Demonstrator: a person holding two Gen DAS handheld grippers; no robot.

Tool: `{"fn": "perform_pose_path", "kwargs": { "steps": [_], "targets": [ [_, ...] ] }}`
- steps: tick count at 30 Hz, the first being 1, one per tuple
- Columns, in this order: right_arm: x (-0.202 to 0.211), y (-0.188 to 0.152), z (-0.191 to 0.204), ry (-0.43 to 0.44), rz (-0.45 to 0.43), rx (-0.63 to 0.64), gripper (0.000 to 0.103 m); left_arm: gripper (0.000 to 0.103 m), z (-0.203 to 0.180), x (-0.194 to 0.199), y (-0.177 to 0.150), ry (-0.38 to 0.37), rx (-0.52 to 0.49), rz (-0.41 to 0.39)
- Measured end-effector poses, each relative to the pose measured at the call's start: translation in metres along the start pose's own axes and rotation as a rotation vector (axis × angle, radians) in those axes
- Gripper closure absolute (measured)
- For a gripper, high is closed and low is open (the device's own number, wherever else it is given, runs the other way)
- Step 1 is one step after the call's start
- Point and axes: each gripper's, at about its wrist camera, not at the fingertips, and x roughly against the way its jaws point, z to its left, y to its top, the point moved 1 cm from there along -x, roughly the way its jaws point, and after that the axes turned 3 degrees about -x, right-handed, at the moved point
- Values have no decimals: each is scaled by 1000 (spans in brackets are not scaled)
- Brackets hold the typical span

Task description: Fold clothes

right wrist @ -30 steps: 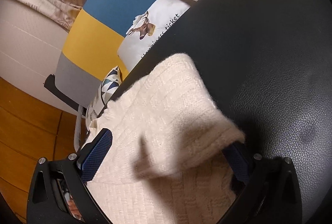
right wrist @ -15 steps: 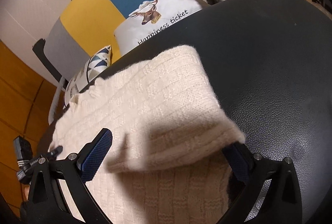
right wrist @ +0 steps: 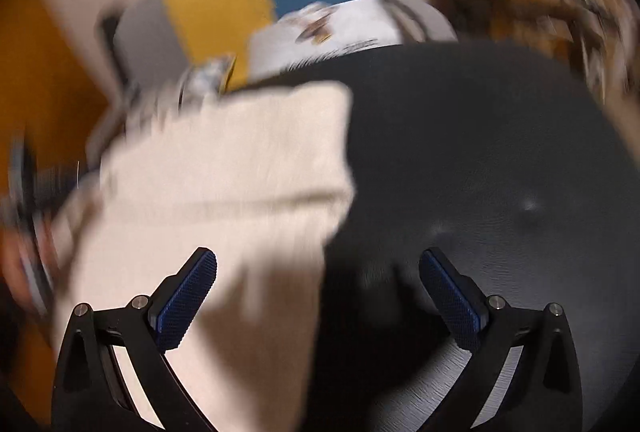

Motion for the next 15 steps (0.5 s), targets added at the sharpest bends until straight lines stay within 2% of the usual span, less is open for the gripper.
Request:
{"fn": "perform_pose_path", "kwargs": {
  "steps": [1, 3, 5, 7, 10, 12, 15],
  "targets": [
    [-1, -5, 12, -15, 11, 78, 0, 82, -10, -10, 1, -7, -22, 11],
    [-6, -14, 34, 35, 40, 188, 0, 82, -24, -25, 3, -20, -43, 29],
    [-9, -12, 41, 176, 39, 169, 0, 82, -33, -38, 4, -9, -58, 39],
    [-13, -2, 35, 255, 4, 102, 0, 82, -35, -46, 0, 9, -64, 49],
    [-30, 22, 8, 372, -34, -96, 0, 82, -29, -53, -5, 7, -38, 58],
    [-43, 33, -8, 385, -41, -200, 0, 82, -27, -55, -8, -5, -35, 47],
    [-54, 44, -20, 365, -75, -269, 0, 82, -26, -58, -11, -12, -37, 30]
  ]
}}
